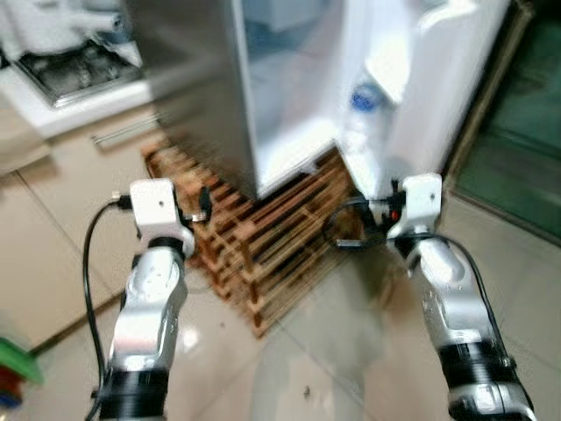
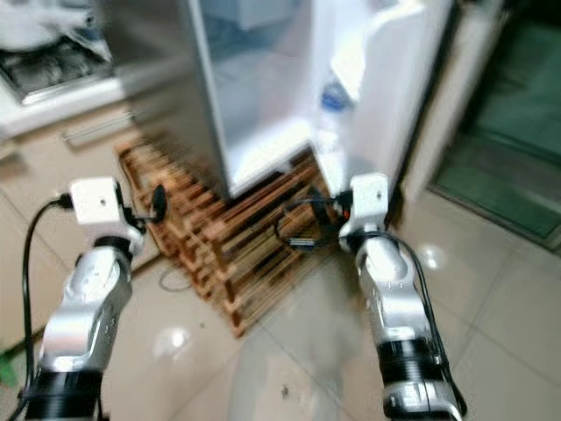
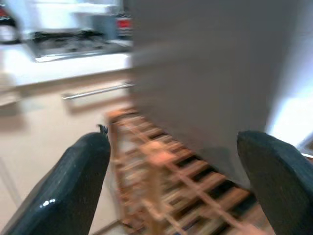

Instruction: Restocking fridge

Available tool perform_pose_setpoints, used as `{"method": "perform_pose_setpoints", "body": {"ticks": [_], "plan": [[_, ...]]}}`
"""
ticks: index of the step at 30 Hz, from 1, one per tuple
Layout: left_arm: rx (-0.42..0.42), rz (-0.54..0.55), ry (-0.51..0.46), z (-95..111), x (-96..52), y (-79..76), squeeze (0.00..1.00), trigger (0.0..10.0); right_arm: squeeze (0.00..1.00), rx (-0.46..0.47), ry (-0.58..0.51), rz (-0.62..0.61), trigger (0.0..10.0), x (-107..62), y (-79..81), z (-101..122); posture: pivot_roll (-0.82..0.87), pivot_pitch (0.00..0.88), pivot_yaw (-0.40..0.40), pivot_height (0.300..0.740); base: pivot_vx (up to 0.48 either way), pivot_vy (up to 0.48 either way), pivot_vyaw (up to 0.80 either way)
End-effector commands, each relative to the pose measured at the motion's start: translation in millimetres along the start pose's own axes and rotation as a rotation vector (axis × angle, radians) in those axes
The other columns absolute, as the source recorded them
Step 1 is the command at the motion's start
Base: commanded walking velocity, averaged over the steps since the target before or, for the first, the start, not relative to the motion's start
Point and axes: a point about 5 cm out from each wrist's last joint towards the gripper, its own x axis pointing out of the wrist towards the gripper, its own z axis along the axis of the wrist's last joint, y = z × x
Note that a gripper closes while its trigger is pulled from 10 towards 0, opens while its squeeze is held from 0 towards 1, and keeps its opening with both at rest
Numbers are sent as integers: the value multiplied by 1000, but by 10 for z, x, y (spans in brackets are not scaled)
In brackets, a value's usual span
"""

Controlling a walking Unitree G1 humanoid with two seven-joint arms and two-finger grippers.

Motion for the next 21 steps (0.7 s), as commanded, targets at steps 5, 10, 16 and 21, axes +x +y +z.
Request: {"method": "perform_pose_setpoints", "body": {"ticks": [5,10,16,21], "plan": [[1,25,5,8,15,65,0,10000,0,-11,-8,5,10000,42,-41,83,-8,0,38,740,64,0,0],[5,10,8,8,33,50,0,10000,0,-42,-35,-40,10000,99,-208,213,-11,0,46,740,0,0,0],[18,13,19,8,46,110,0,10000,0,-68,-47,-114,10000,105,-404,303,0,0,50,740,0,0,0],[36,11,19,42,40,188,0,10000,0,-76,-45,-170,10000,60,-515,308,14,0,85,740,0,0,0]]}}
